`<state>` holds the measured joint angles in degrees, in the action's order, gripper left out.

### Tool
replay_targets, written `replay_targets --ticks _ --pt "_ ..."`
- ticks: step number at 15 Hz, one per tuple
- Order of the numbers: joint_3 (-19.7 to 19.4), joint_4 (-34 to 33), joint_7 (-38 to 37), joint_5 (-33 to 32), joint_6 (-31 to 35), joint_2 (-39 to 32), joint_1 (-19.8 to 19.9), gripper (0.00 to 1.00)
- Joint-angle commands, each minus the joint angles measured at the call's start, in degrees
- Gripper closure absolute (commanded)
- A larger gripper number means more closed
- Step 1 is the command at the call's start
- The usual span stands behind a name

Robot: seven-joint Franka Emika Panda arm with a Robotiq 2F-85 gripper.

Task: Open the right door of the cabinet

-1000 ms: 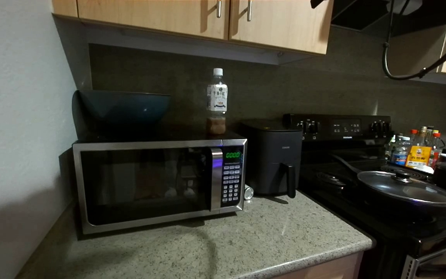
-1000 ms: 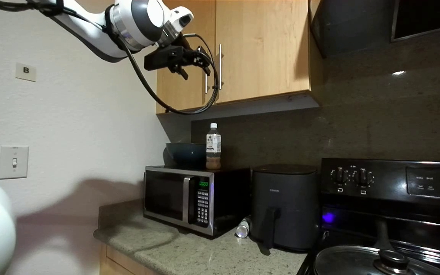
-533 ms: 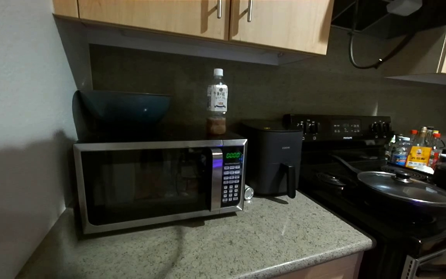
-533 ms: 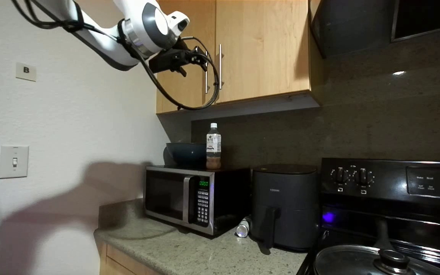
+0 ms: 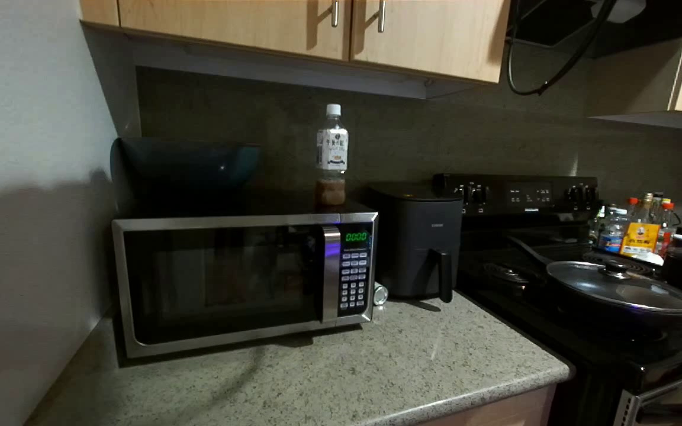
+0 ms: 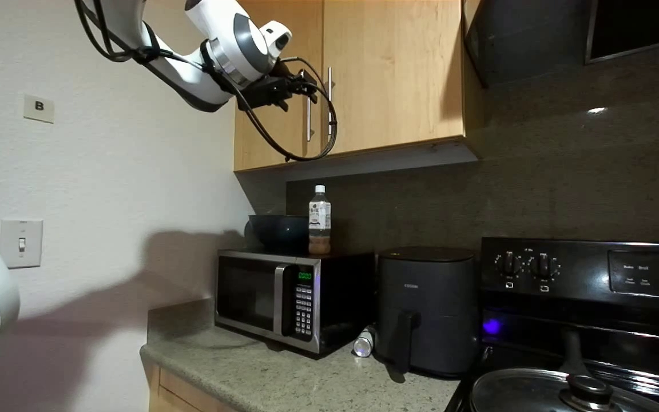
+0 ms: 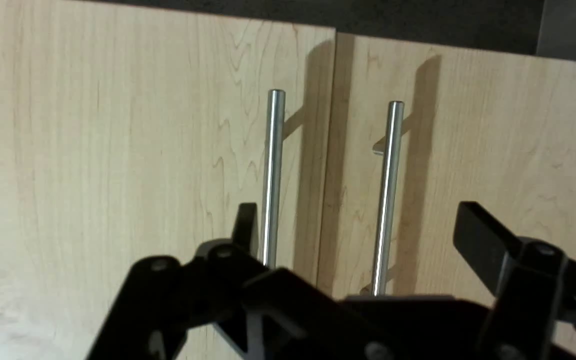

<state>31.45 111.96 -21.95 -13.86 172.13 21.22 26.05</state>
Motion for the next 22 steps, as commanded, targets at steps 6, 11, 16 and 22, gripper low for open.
replay_targets --ticks 6,11,16,22 --pt "-0.1 0.1 0.0 0.0 0.0 0.1 0.0 0.0" --pt "-0.1 0.1 0.0 0.0 0.0 0.1 0.0 0.0" --pt "2.0 -2.5 -1.5 -1.9 -0.3 -1.2 3.4 0.0" --pt "9.1 -10.5 -3.4 -5.6 -1.2 -4.3 14.7 0.0"
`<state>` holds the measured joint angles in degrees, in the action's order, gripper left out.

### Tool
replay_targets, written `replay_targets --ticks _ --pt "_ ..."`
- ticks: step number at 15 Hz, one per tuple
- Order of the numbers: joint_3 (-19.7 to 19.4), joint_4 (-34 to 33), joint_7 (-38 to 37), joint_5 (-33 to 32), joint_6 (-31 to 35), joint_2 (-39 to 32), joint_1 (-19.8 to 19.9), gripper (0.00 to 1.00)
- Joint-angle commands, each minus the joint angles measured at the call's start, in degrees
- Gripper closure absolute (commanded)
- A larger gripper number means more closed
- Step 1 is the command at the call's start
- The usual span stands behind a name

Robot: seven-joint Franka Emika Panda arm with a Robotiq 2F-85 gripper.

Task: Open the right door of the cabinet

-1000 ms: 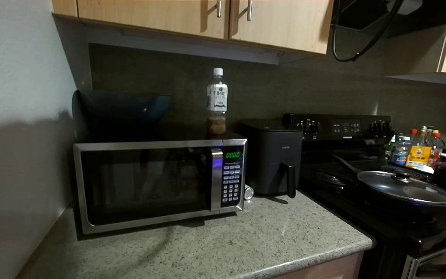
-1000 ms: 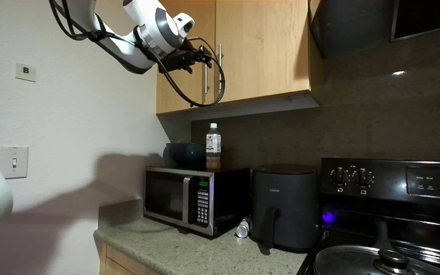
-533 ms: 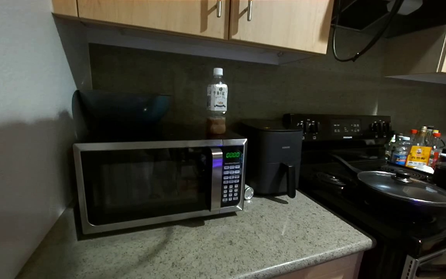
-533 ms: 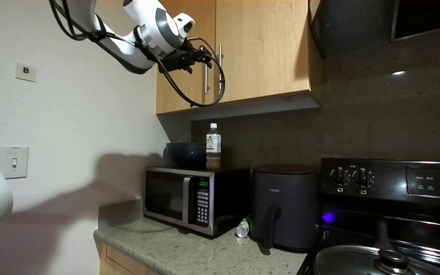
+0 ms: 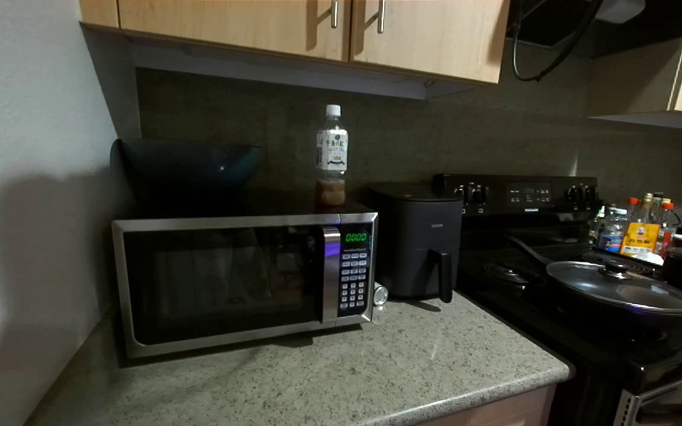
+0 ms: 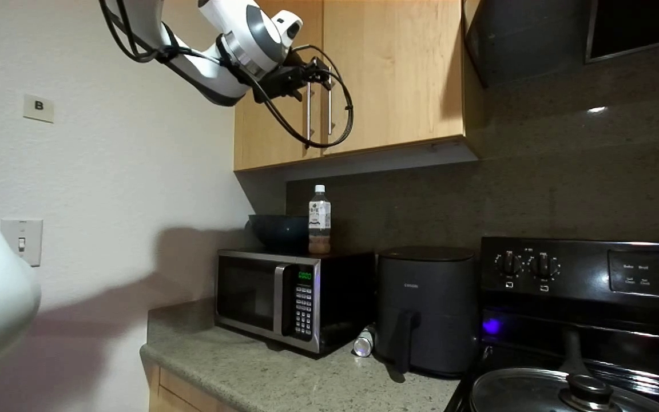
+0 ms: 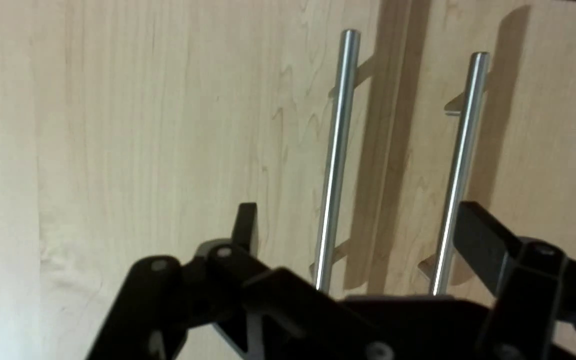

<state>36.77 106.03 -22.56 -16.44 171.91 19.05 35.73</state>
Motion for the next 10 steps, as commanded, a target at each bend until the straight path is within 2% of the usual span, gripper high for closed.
replay_targets --ticks 1,5,10 --pt "1.2 -1.3 -0.3 -0.5 0.0 -0.6 1.8 0.0" --pt "1.5 -1.9 -0.3 -0.5 0.0 -1.1 2.2 0.0" --pt "7.5 -6.5 -2.0 -5.8 0.1 -3.6 10.0 0.0"
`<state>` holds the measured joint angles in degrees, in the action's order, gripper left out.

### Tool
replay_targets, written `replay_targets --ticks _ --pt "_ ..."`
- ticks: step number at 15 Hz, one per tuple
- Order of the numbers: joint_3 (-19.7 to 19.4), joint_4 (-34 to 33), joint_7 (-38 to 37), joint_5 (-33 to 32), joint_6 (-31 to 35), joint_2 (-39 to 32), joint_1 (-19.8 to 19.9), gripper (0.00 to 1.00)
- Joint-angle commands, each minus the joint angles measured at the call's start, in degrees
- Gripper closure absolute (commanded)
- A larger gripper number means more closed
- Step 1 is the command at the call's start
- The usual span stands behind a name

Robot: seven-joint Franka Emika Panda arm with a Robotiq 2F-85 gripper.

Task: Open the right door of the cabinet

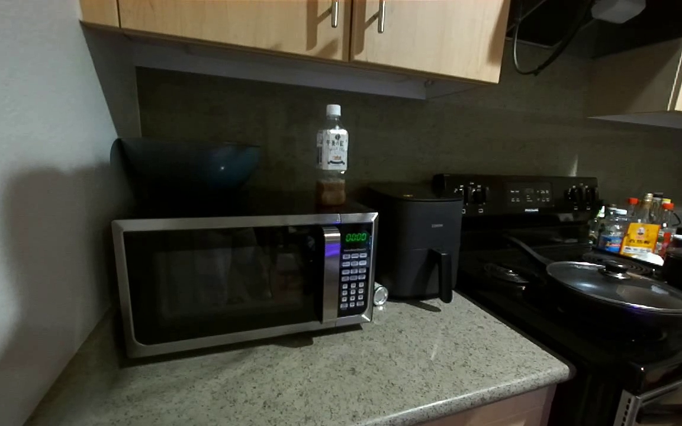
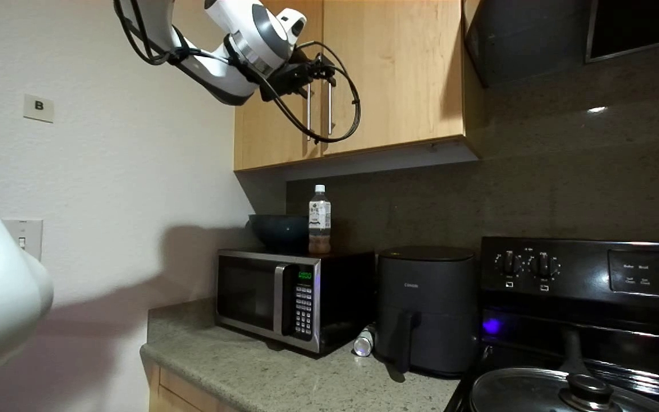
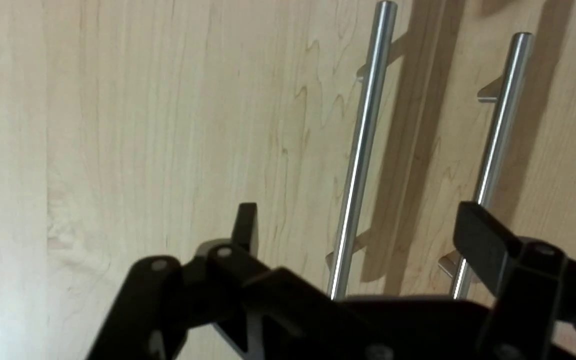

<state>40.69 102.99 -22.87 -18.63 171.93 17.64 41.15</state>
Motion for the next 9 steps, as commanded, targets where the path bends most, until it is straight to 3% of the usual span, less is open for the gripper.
replay_targets --ticks 1,4,5,9 --pt "4.7 -4.3 -1.7 -4.1 0.0 -2.7 6.0 0.0" --pt "7.5 -6.1 -1.6 -4.7 -0.3 -4.2 9.0 0.0" --pt "5.3 -3.9 0.0 -2.4 0.0 -2.4 6.9 0.0" --pt "6.3 -4.6 0.3 -3.0 0.2 -3.3 7.4 0.0"
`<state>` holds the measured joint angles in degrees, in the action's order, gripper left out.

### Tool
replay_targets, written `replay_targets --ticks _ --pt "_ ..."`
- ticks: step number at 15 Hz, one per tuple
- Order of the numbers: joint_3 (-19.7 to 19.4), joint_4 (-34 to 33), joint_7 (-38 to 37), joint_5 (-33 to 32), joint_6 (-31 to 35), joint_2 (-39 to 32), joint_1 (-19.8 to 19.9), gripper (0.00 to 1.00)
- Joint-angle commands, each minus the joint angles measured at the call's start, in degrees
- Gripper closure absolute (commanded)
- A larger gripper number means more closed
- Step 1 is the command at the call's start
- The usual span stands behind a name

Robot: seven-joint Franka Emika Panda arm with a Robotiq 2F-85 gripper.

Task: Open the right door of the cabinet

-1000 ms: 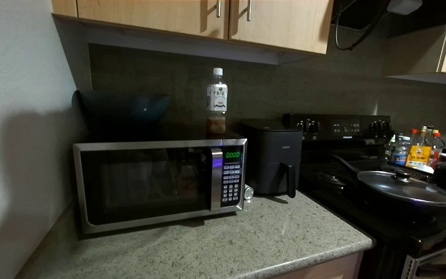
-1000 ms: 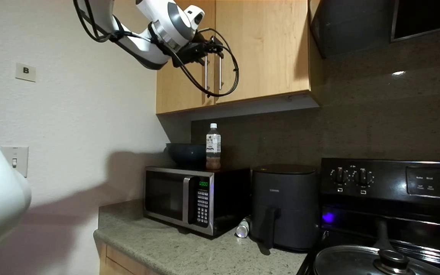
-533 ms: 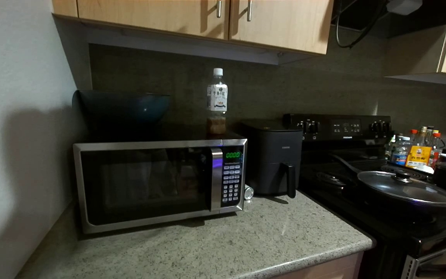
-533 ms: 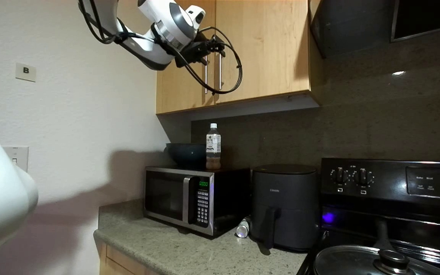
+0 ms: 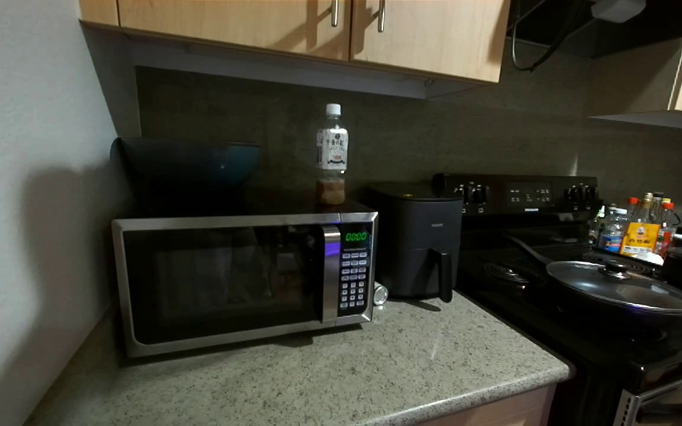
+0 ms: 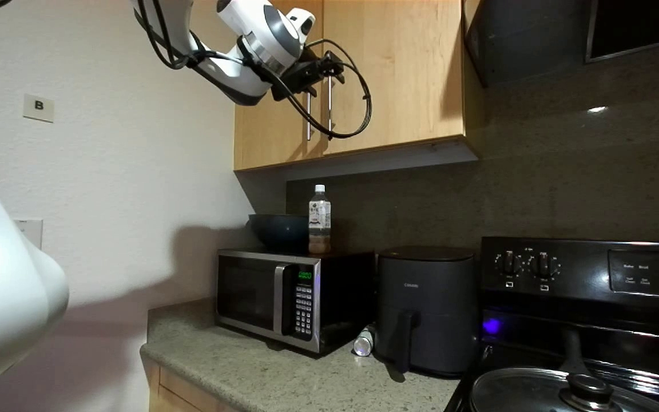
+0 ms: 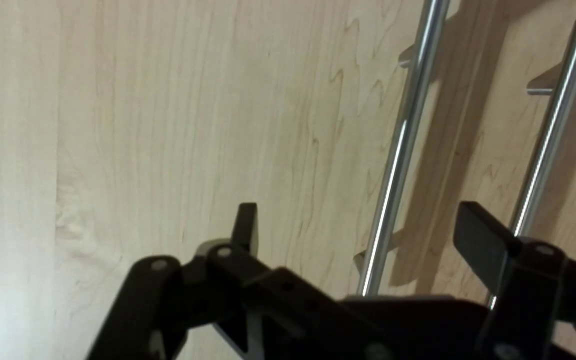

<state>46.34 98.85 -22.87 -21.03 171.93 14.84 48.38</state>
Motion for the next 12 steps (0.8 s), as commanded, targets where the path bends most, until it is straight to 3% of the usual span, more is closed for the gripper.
replay_targets --ticks 1,12 --pt "1.6 -1.0 0.1 -1.6 0.5 -0.9 1.0 0.0" --pt "6.3 -4.5 0.7 -3.2 -0.3 -4.7 4.5 0.0"
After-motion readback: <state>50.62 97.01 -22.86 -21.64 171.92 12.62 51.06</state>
